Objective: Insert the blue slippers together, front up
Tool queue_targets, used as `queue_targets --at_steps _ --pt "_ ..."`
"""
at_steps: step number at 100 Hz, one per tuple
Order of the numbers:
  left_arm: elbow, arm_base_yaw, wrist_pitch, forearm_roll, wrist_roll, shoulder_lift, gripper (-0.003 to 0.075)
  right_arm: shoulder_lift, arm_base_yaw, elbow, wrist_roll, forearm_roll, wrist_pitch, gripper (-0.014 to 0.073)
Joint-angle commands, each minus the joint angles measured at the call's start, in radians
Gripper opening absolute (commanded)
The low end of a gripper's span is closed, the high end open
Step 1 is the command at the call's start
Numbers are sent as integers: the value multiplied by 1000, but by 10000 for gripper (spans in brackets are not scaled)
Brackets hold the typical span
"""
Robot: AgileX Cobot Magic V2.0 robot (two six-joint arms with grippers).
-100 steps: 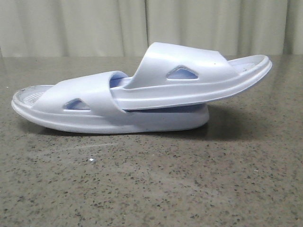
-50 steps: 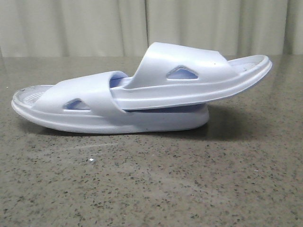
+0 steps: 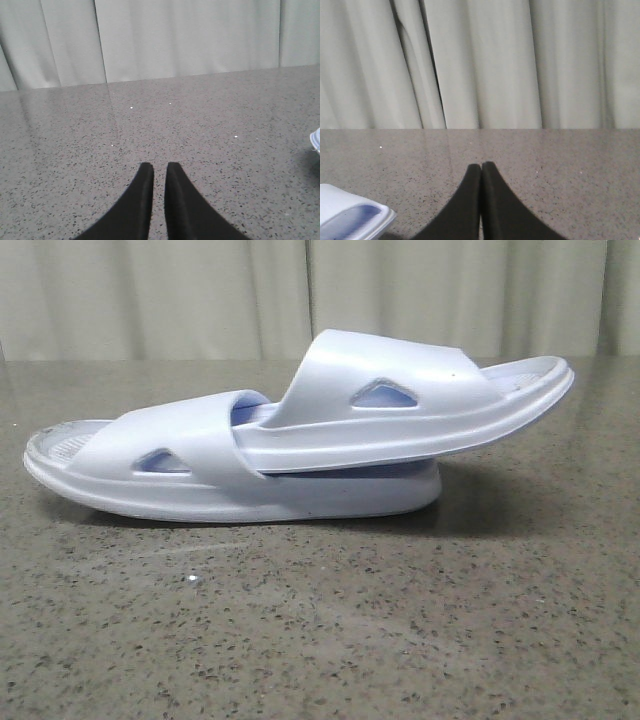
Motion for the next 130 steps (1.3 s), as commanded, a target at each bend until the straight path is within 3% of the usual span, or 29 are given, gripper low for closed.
queue_targets --at_steps 1,24,70,103,130 --pt "10 2 -81 -9 -12 -29 16 -5 -4 -16 134 -202 -3 -107" --pt "10 2 -81 -9 -12 -29 15 -12 -5 22 499 -669 -49 -107" --pt "10 2 -81 -9 -12 -29 16 -35 -156 114 992 -1149 17 -107" --pt "10 2 -81 -9 -12 -29 16 -178 -328 114 1328 -1444 234 -107" --pt "10 2 -81 -9 -12 -29 16 -296 -416 127 1346 -1459 368 -107"
